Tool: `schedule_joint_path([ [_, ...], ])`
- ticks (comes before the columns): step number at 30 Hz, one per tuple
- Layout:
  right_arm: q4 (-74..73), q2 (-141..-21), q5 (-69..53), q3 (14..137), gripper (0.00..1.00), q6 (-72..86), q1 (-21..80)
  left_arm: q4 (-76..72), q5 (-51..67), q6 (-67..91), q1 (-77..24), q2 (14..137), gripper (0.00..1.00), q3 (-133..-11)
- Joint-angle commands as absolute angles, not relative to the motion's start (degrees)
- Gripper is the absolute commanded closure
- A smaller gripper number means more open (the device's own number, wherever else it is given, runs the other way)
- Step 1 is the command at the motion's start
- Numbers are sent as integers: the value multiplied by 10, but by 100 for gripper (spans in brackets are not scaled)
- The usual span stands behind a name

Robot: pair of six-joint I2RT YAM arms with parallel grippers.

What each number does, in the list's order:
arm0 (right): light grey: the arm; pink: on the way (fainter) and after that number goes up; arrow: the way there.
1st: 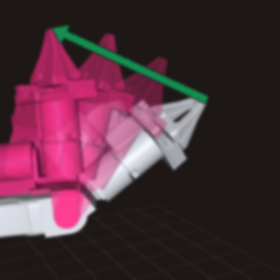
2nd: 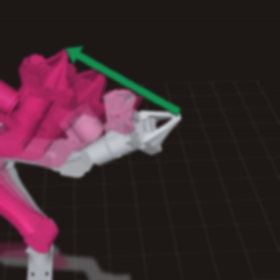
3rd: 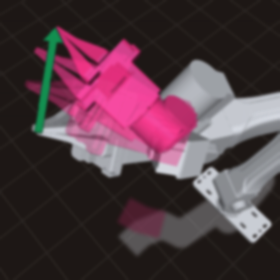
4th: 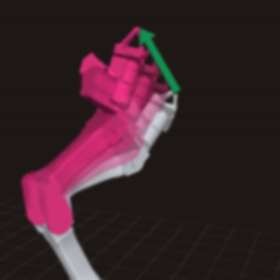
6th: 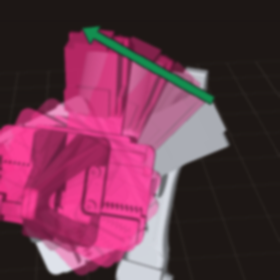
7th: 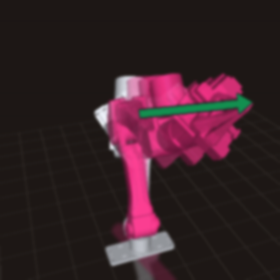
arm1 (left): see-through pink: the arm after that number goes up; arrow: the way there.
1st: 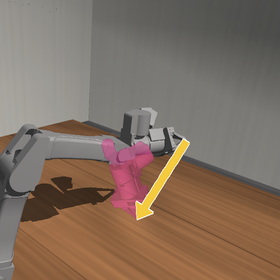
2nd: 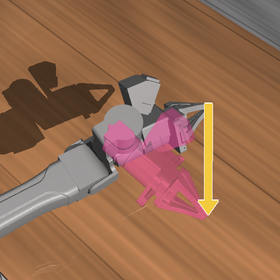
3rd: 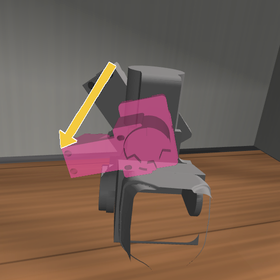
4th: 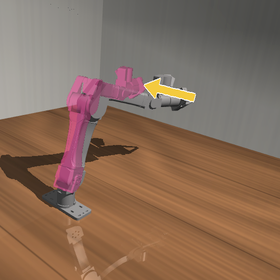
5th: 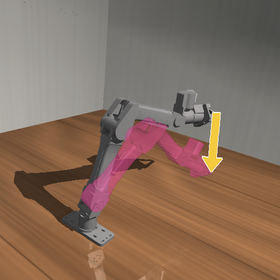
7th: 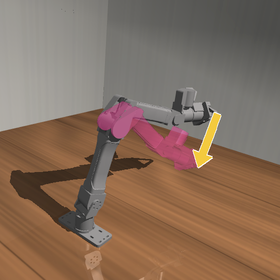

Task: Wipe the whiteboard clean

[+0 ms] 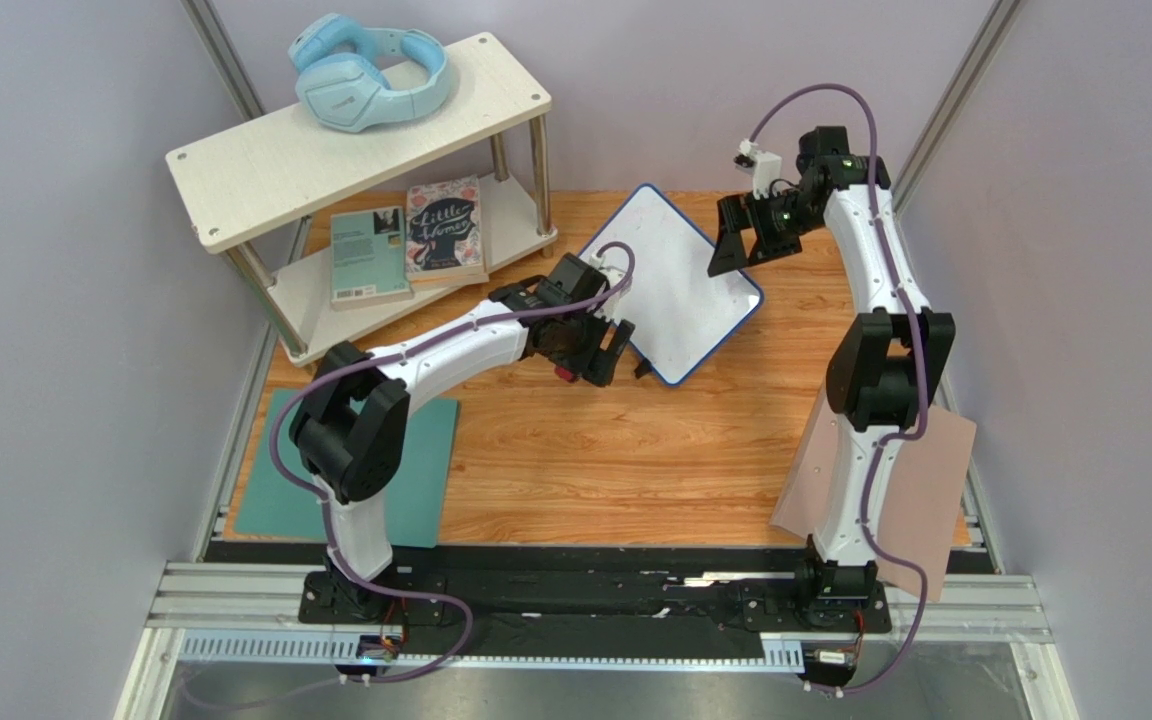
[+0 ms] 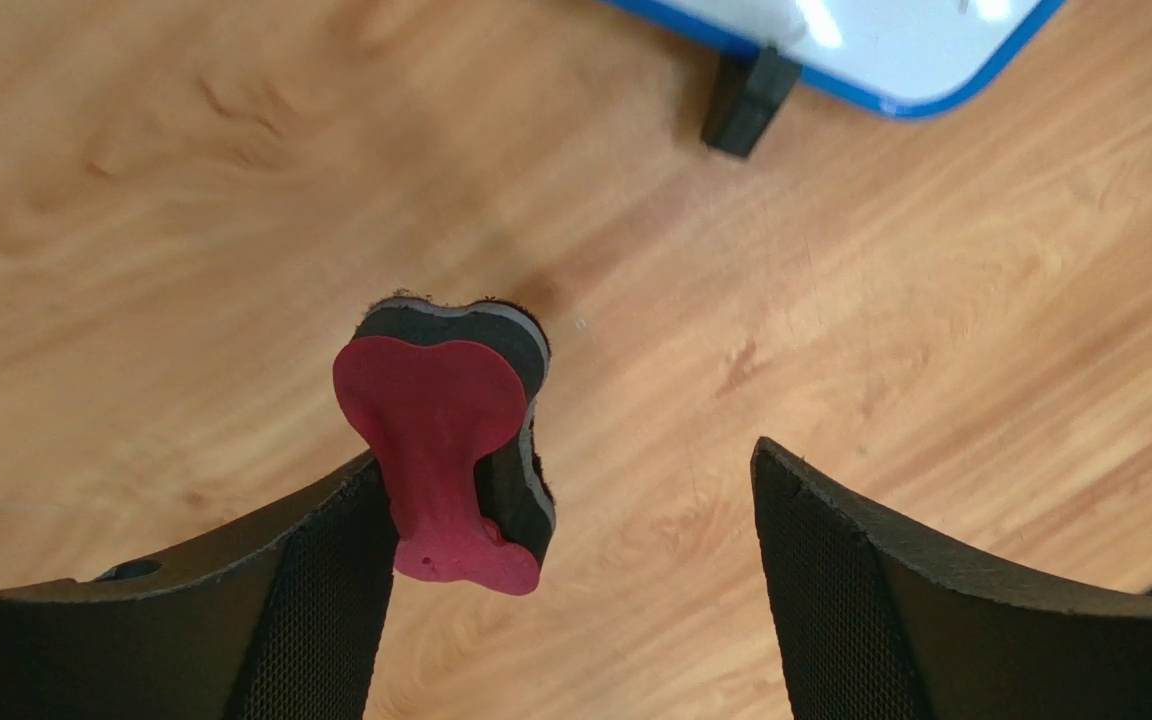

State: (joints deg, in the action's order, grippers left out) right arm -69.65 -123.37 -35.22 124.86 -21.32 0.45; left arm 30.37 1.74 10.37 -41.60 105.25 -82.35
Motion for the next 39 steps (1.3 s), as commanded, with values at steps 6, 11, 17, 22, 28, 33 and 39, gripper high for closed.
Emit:
schedule_joint_path([
  [6, -642, -1065, -354, 1179, 0, -204, 10, 393, 131, 213, -406, 1071, 15, -789],
  [11, -619, -992, -420, 1099, 0, -214, 69, 310, 256, 260, -381, 1030, 14, -730],
  [17, -636, -1063, -439, 1112, 11, -147, 118, 205, 371, 233, -370, 956, 1, -675],
  [22, -681, -1131, -396, 1184, 23, -123, 183, 126, 385, 225, -370, 864, 1, -614],
  [28, -671, -1172, -392, 1196, 29, -95, 228, 56, 403, 241, -370, 794, 1, -577],
  [33, -673, -1182, -407, 1201, 36, -105, 265, 57, 399, 249, -370, 800, 1, -591],
  [39, -683, -1184, -394, 1202, 39, -112, 287, 75, 327, 246, -370, 818, 1, -603],
])
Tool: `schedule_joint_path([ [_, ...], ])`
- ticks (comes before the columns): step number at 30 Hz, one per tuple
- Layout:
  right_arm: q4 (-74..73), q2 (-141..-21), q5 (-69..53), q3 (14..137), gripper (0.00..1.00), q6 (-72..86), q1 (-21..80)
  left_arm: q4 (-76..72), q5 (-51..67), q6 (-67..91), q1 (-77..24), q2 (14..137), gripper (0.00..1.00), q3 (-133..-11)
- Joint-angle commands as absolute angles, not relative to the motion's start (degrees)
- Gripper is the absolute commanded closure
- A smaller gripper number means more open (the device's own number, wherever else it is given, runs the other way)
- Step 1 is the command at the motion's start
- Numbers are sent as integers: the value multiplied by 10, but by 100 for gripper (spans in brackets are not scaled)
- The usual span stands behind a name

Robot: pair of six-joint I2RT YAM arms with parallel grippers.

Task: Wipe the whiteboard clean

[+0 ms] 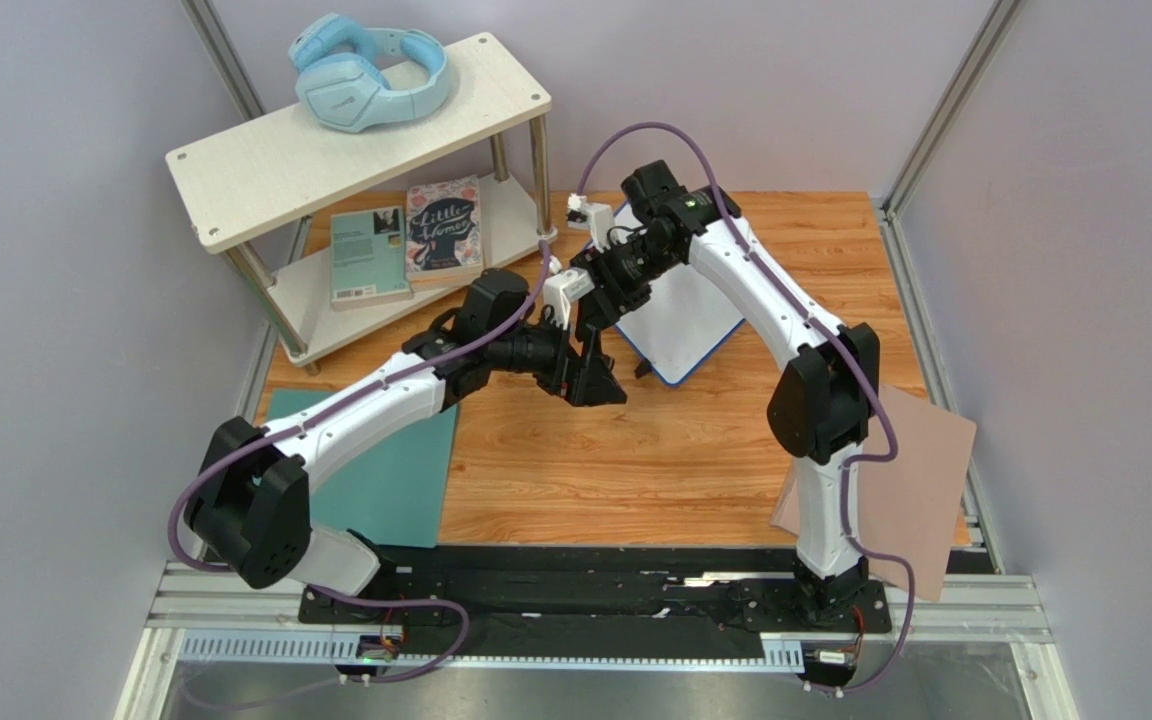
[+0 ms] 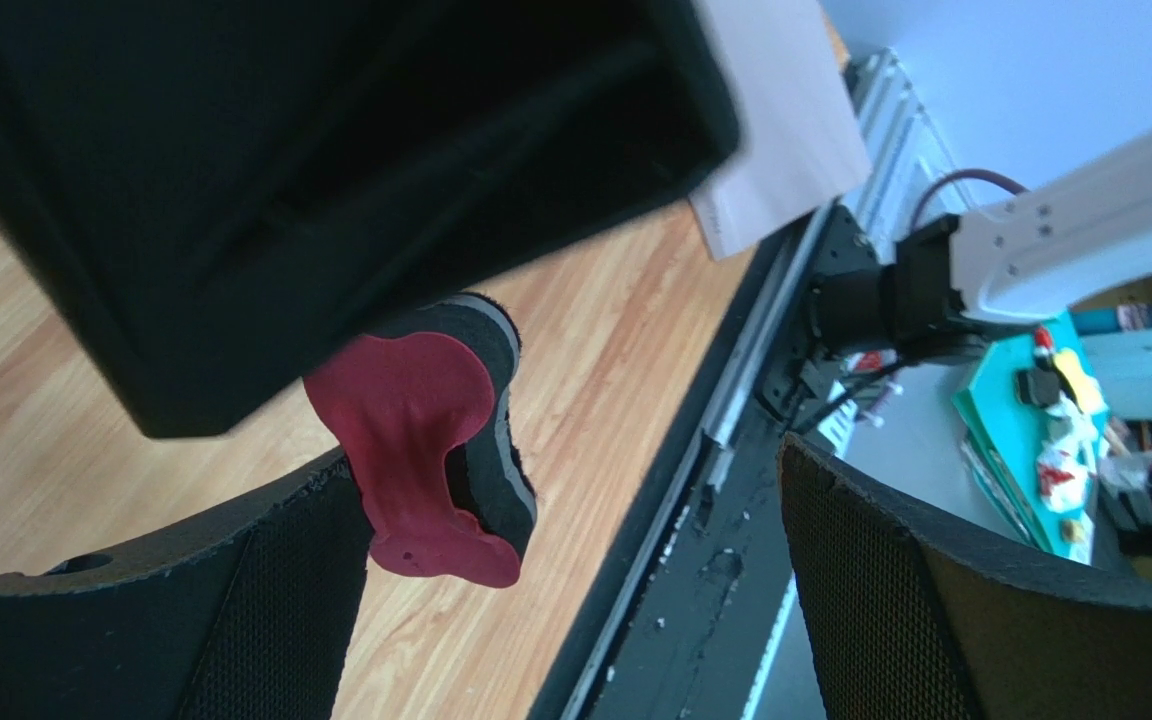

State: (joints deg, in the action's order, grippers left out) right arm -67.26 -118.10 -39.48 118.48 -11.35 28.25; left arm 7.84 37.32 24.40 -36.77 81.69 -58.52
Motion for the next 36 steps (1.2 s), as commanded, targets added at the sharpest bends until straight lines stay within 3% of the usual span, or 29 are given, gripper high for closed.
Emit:
schedule_joint_path([
  [1, -681, -1180, -395, 1186, 41, -114, 287, 80, 311, 242, -370, 817, 1, -606],
  [4, -677, -1166, -391, 1152, 41, -120, 287, 81, 275, 242, -365, 816, 1, -608],
  [15, -660, -1165, -366, 1100, 41, -125, 287, 14, 352, 269, -358, 805, 1, -609],
  [21, -666, -1159, -355, 1106, 39, -128, 286, 113, 238, 227, -358, 766, 1, -599],
  [28, -662, -1108, -307, 1107, 18, -137, 275, 221, 103, 180, -348, 763, 1, -613],
  [34, -617, -1017, -267, 1068, 0, -135, 267, 228, 89, 166, -344, 745, 1, -608],
  [36, -603, -985, -254, 1058, 0, -131, 265, 229, 89, 165, -343, 746, 1, -611],
])
